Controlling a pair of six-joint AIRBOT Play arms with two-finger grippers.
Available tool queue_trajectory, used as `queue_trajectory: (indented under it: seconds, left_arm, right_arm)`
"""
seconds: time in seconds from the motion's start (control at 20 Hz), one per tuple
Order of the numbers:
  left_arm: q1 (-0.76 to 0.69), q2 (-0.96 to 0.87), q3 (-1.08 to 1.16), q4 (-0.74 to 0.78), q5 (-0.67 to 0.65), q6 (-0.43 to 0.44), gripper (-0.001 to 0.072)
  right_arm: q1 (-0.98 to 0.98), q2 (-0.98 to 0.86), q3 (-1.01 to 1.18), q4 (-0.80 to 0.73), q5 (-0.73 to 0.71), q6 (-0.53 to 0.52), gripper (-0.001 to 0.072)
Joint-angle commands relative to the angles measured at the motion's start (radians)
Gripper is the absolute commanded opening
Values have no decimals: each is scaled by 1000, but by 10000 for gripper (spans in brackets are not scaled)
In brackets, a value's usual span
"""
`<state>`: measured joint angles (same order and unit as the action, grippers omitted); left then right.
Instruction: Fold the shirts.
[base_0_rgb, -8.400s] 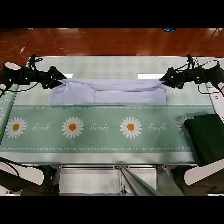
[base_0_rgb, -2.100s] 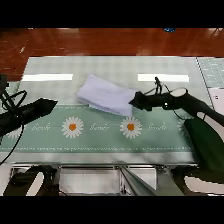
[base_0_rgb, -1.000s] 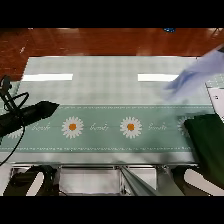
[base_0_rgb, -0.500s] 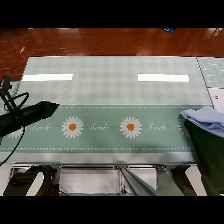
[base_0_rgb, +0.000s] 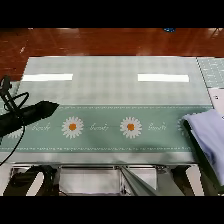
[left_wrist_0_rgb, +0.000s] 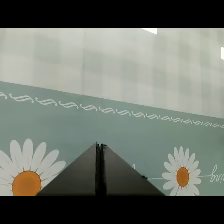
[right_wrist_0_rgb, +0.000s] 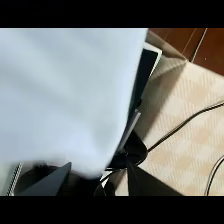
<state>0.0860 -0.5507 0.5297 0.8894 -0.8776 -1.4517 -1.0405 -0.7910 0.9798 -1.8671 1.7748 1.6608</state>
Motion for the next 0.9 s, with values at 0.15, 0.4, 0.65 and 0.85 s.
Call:
queue_trajectory:
  seconds: [0.15,0.4,0.65,0.85]
  left_arm:
    - [7,-114,113,0,118,3,15]
    - [-110,-401,587,0,80,52,15]
    - [-378,-623,817,252,70,-47,15]
    - [-346,-783,791,472,-85,-219,16]
  right_arm:
    - [-2,-143,139,396,-203,7,78]
    - [394,-299,447,956,-521,-125,17]
    - [1005,-474,529,477,-608,-134,18]
    - [1137,-665,496,183,-474,-14,17]
